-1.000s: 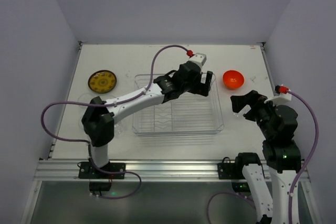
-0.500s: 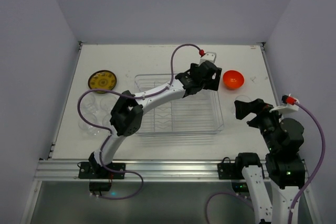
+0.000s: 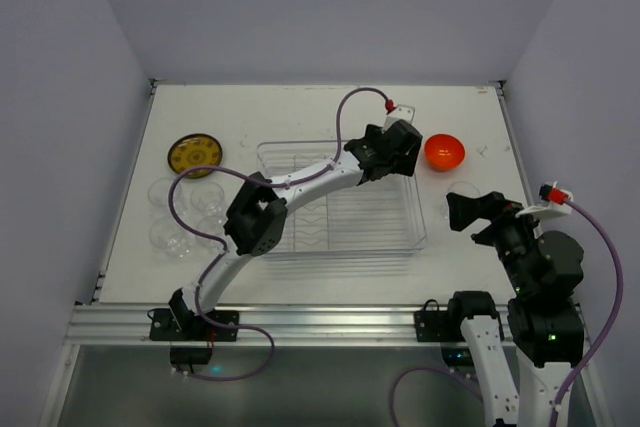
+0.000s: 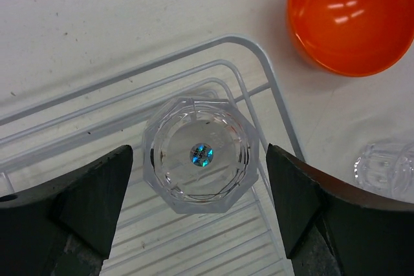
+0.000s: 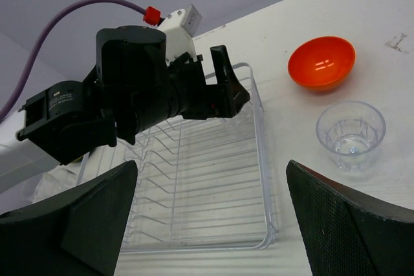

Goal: Unload the mixed dishes from the dish rack

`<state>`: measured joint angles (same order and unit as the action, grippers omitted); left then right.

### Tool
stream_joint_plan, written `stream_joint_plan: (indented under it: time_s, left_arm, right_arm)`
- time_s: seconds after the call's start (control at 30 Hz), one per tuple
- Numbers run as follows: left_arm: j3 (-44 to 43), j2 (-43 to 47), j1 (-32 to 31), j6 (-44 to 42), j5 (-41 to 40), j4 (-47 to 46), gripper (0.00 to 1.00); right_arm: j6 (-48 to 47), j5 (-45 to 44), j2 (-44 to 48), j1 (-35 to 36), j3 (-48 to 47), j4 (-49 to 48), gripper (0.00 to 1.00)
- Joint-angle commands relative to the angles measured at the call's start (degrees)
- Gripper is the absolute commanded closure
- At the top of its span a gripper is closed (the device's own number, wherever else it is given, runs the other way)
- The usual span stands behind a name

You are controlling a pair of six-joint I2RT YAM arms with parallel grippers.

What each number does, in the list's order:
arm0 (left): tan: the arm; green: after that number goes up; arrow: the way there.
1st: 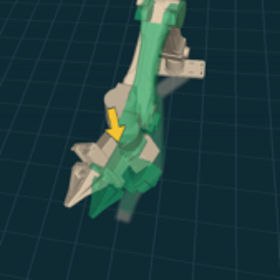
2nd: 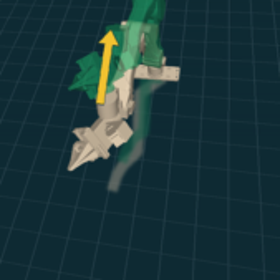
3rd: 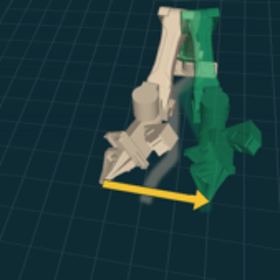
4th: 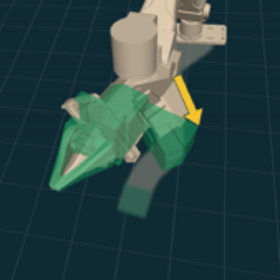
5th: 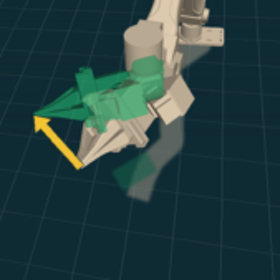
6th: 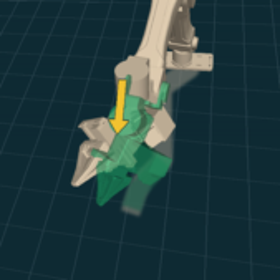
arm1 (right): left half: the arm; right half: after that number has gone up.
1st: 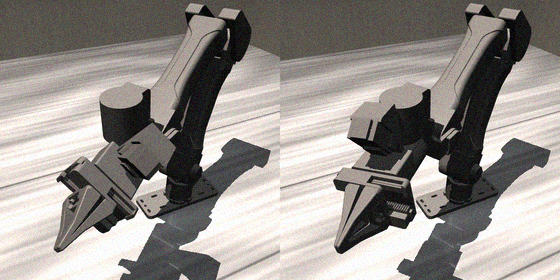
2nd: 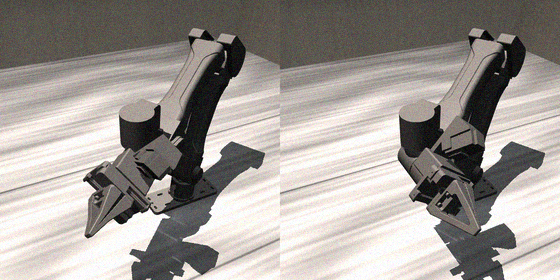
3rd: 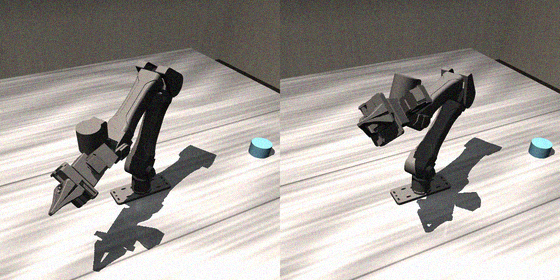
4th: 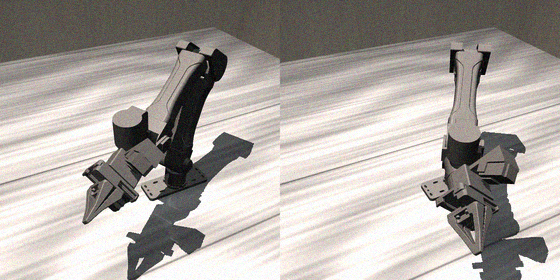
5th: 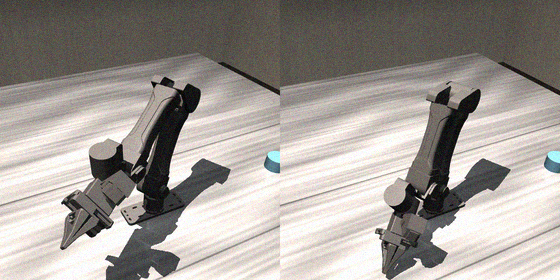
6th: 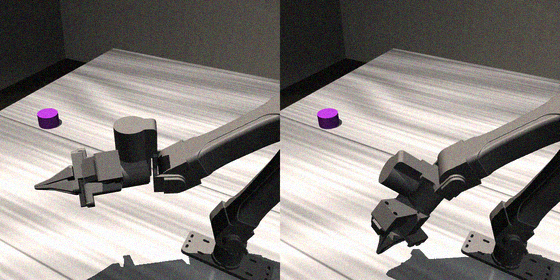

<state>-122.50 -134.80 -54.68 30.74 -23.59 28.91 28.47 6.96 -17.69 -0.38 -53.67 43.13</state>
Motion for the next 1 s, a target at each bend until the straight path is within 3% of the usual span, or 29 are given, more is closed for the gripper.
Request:
stream_joint_plan:
  time_s: [0.0,0.13,0.73,0.87,0.97]
  left_arm:
    - [0.85,0.5,0.01,-0.86,-3.38,0.63,0.12]
    - [6.64,3.4,0.18,-1.82,-3.3,-4.37,0.13]
    - [3.58,0.86,1.33,-7.18,-1.72,-9.48,0.17]
    - [3.67,1.12,1.33,-7.45,-2.25,-9.22,0.4]
    - [3.93,1.65,1.33,-7.01,-1.81,-8.34,0.68]
  right_arm:
    - [-0.7,1.39,0.29,-0.06,-0.12,-0.95,0.01]
    - [-0.52,2.53,0.2,-0.06,0.49,-1.74,0.01]
    - [-0.78,5.34,0.38,-0.06,1.02,-2.44,0.01]
    - [-0.78,5.87,0.38,-0.06,1.11,-2.62,0.01]
    - [-0.78,6.22,0.29,-0.06,1.55,-2.79,0.01]
